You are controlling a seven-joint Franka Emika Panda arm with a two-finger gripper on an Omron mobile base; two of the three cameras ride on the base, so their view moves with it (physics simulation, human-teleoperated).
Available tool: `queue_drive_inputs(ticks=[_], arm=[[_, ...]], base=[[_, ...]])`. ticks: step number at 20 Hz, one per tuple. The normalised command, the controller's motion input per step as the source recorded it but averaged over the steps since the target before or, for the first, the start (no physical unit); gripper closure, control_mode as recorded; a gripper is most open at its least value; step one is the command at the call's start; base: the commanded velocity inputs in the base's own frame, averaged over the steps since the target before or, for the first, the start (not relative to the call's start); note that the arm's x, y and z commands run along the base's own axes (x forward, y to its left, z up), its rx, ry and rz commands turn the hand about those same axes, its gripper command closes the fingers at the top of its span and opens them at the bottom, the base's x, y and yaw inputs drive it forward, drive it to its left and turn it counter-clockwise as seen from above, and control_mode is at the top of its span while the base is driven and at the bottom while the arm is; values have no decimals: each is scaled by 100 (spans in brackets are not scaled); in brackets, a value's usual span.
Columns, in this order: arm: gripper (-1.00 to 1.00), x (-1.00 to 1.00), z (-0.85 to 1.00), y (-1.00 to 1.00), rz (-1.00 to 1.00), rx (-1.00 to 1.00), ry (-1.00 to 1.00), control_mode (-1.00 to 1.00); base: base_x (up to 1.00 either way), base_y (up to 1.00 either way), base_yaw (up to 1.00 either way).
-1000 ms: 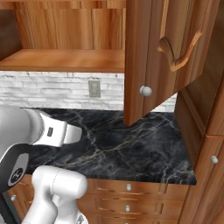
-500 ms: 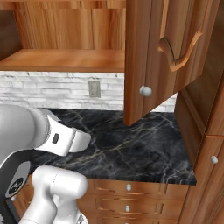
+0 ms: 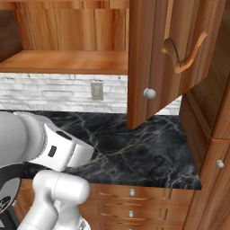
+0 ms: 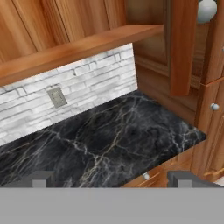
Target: Open the cabinet and move the ladle to the pot. Then close the cabinet.
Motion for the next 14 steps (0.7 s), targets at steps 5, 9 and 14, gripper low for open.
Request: queue_drive_inputs(ticks=[5, 9, 14], arm=[[-100, -9, 0, -29, -6, 2, 0, -100], [-100, -11, 0, -27, -6, 1, -1, -100], [-100, -2, 0, -27, -7, 2, 0, -100]], base=[[0, 0, 0], [0, 0, 0], [0, 0, 0]])
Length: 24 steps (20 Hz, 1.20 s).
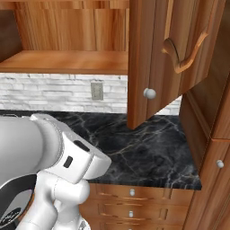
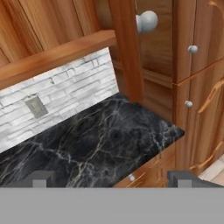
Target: Open the cabinet and move the ladle to the pot. Then close the cabinet.
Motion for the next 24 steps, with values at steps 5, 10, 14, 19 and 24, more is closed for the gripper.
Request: queue_drive_inputs(ticks=[5, 10, 14, 19, 24], arm=[[-100, 1, 0, -18, -5, 3, 0, -100], [-100, 0, 0, -17, -1, 3, 0, -100], [-100, 2, -5, -16, 0, 1, -4, -100], [-100, 0, 0, -38, 0, 3, -8, -100], [-100, 2, 0, -30, 0, 4, -5, -100]], base=[[0, 0, 0], [0, 0, 0], [0, 0, 0], [0, 0, 0], [0, 0, 0]])
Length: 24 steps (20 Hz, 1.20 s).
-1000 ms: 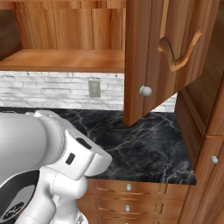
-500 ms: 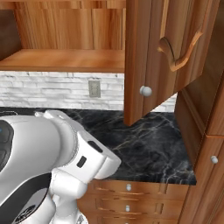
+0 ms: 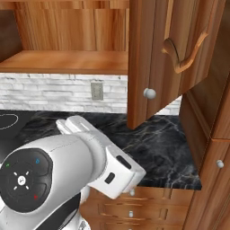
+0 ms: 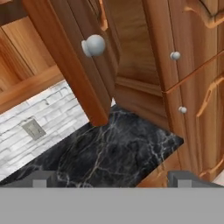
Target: Open the cabinet and move the ladle to the pot. Then close the cabinet.
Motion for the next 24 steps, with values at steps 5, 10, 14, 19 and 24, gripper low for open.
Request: queue_drive_inputs(ticks=[5, 10, 14, 19, 24], arm=[[-100, 8, 0, -18, 0, 2, -2, -100], [-100, 10, 1, -27, 0, 11, -1, -100], [-100, 26, 5, -34, 0, 20, 0, -100], [-100, 40, 6, -14, 0, 23, -1, -100], [-100, 35, 12, -12, 0, 25, -11, -100]], base=[[0, 0, 0], [0, 0, 0], [0, 0, 0], [0, 0, 0], [0, 0, 0]])
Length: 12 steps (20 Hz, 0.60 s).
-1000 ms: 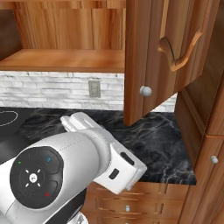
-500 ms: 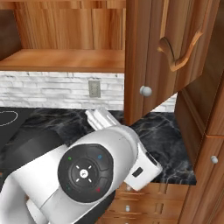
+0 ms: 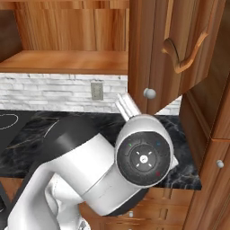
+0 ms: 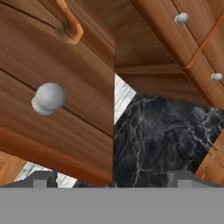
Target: Open the cabinet and move the ladle to the pot. Then close the cabinet.
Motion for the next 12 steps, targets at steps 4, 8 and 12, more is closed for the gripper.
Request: queue_drive_inputs(ticks=[4, 8, 12], arm=[[-100, 34, 12, -16, 0, 30, -20, -100], [-100, 46, 7, -9, -3, 29, -15, -100], [-100, 53, 2, -8, -5, 25, -10, -100]], base=[[0, 0, 0], [0, 0, 0], [0, 0, 0]])
